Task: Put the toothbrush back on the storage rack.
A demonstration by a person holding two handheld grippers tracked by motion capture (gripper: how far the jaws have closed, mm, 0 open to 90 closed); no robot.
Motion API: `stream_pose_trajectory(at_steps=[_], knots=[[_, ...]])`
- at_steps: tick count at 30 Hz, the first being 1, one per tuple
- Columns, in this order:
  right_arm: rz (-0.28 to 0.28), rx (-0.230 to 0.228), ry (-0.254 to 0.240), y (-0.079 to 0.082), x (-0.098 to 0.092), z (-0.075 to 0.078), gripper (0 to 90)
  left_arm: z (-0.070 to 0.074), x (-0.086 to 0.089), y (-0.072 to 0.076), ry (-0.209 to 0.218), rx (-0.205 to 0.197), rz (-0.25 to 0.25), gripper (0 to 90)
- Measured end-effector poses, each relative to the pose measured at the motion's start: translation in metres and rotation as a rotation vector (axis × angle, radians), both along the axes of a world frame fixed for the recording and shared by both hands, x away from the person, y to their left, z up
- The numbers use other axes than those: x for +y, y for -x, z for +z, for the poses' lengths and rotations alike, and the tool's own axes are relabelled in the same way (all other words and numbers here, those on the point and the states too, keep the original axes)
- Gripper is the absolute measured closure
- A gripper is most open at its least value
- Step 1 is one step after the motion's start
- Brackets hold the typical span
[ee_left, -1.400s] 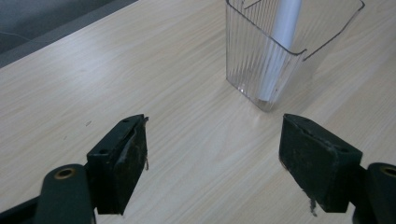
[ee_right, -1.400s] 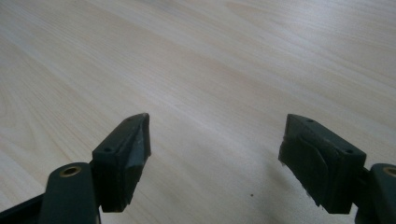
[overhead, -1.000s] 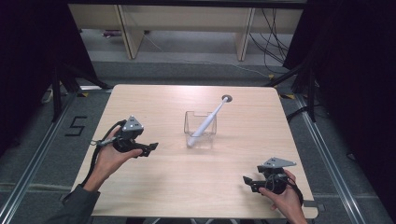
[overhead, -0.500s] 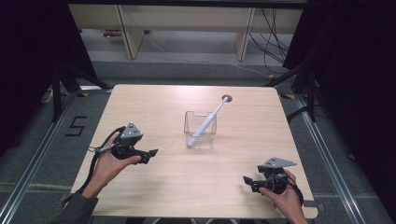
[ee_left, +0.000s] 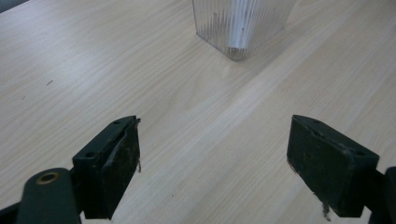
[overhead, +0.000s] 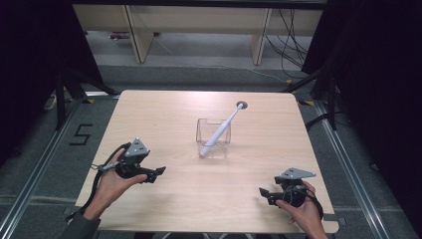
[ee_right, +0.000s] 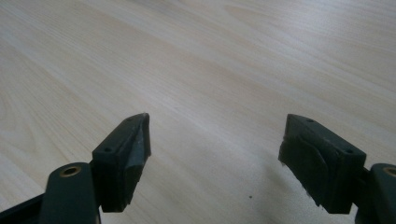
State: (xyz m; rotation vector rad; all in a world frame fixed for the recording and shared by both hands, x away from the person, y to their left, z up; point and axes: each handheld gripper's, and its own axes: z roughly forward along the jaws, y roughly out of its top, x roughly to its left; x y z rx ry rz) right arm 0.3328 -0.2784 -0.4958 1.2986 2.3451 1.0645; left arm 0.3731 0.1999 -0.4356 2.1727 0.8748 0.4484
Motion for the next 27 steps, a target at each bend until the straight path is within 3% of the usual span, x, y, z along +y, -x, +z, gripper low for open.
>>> stream_pose_trajectory(at_steps=[12,13,18,23,27], knots=[[-0.006,-0.002,-0.009,0.0,0.0,0.0,24.5,-0.013,-0.004,0.017,-0.018,0.003,-0.031,16.6],[-0.005,-0.003,-0.007,0.0,0.0,0.0,24.5,-0.015,-0.006,0.019,-0.003,0.006,-0.025,16.6],[0.0,-0.007,0.001,0.0,0.0,0.0,24.5,-0.022,-0.006,0.024,-0.028,0.011,-0.042,16.6],[-0.003,-0.009,-0.002,0.0,0.0,0.0,24.5,-0.03,-0.006,0.031,0.007,0.012,-0.032,16.6],[-0.005,-0.004,-0.008,0.0,0.001,0.0,24.5,-0.035,-0.007,0.032,-0.004,0.017,-0.045,16.6]])
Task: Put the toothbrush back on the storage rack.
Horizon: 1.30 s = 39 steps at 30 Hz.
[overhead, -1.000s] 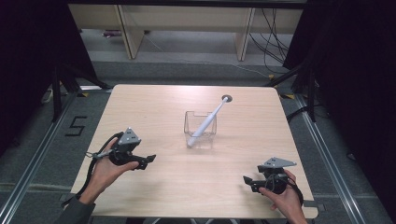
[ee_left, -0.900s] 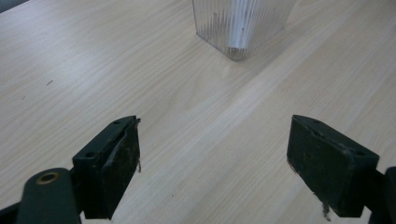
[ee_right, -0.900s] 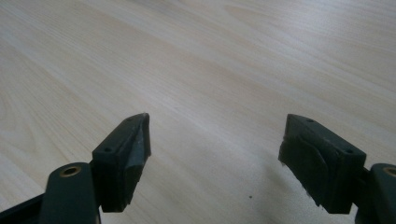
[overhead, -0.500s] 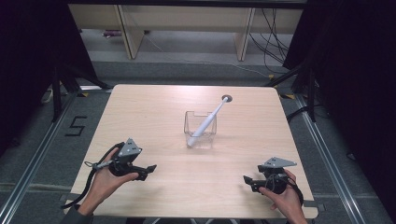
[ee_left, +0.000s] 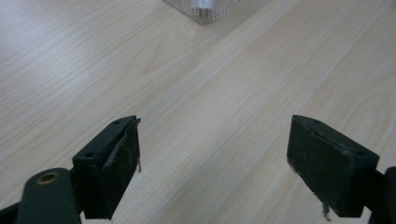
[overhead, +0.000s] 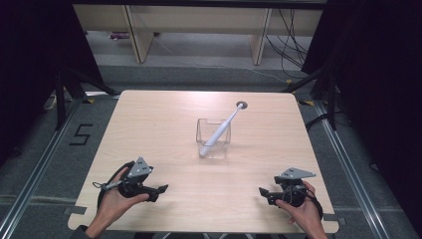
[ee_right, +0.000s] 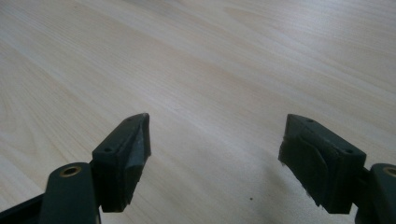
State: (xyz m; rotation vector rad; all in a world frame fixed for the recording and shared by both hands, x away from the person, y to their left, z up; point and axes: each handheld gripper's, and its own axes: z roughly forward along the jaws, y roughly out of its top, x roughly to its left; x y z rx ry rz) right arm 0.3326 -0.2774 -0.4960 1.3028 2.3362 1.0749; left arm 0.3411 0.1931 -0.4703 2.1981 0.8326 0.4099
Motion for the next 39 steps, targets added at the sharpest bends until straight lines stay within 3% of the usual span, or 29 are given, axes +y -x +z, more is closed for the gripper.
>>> stream_pose_trajectory(at_steps=[6,20,39], knots=[[-0.003,0.002,-0.007,0.0,-0.001,0.0,24.5,-0.006,-0.001,0.004,0.013,0.004,0.007,16.6],[0.0,-0.005,0.0,0.0,-0.001,0.0,24.5,-0.015,0.003,0.02,-0.005,-0.001,-0.001,16.6],[-0.005,-0.001,-0.004,0.0,0.0,0.001,24.5,-0.023,0.005,0.046,-0.051,-0.017,-0.014,16.6]])
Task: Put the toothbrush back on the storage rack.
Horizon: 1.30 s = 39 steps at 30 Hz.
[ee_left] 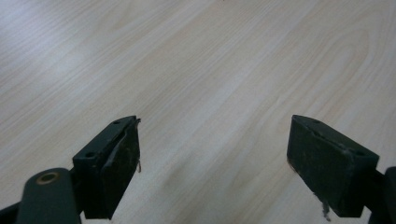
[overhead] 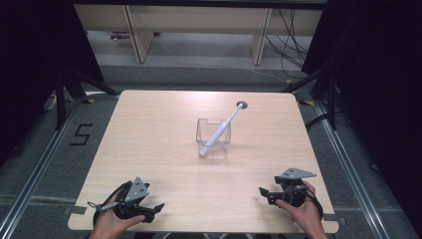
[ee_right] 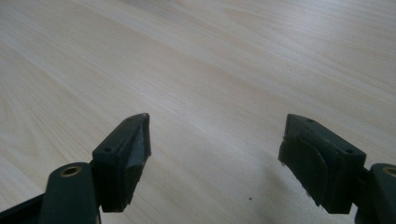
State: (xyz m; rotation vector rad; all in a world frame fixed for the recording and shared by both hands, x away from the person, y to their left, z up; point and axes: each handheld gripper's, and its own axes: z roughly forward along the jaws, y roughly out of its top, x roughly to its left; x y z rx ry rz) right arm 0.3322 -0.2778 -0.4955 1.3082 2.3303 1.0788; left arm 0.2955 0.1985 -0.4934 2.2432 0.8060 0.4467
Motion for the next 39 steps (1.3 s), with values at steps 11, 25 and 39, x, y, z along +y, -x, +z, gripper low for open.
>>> stream_pose_trajectory(at_steps=[11,25,39], knots=[[0.021,-0.004,0.012,-0.001,-0.002,0.001,24.6,-0.003,0.002,0.011,-0.009,0.002,-0.012,16.6],[0.001,-0.005,0.015,0.001,-0.002,0.003,24.6,-0.006,-0.003,0.026,-0.056,-0.008,-0.046,16.6],[0.036,-0.038,0.034,-0.001,-0.003,0.003,24.5,-0.003,-0.002,0.027,-0.051,-0.048,-0.05,16.6]])
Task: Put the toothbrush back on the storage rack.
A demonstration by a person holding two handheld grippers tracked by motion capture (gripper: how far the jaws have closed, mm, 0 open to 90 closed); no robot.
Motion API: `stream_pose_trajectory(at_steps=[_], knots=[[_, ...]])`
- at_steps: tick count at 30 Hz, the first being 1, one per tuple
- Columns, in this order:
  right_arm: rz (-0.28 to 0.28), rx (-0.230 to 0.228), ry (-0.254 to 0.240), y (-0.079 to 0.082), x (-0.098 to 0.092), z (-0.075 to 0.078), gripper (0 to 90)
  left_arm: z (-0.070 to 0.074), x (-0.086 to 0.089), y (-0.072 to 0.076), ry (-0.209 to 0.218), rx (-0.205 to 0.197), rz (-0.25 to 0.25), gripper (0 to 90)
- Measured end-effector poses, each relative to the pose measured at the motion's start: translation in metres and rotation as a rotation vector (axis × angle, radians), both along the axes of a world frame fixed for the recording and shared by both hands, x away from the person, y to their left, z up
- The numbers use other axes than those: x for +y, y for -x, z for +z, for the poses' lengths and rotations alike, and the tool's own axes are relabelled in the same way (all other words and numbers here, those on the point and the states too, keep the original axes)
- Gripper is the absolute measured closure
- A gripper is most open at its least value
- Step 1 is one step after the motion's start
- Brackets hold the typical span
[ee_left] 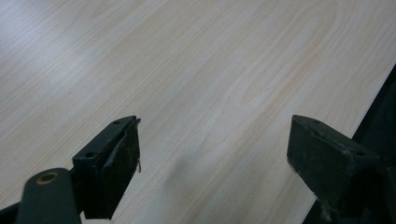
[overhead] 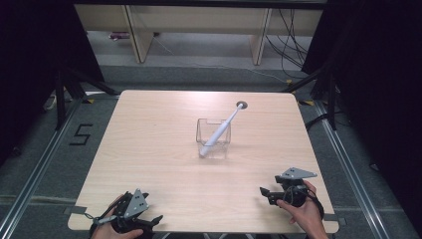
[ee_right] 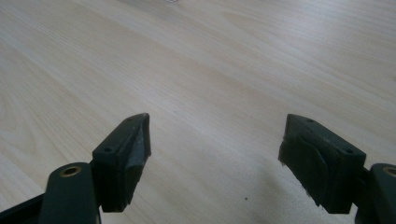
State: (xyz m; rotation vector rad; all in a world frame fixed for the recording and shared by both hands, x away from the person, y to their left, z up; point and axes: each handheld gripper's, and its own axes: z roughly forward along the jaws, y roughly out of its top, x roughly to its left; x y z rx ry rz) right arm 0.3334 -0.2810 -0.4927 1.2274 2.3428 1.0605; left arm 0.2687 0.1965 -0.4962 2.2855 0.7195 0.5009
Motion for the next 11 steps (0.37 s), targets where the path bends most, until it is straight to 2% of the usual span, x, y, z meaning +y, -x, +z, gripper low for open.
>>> stream_pose_trajectory(at_steps=[11], knots=[[0.002,-0.002,-0.002,-0.0004,0.0001,-0.0005,24.5,-0.0013,-0.0007,-0.0002,-0.009,0.009,-0.005,16.6]])
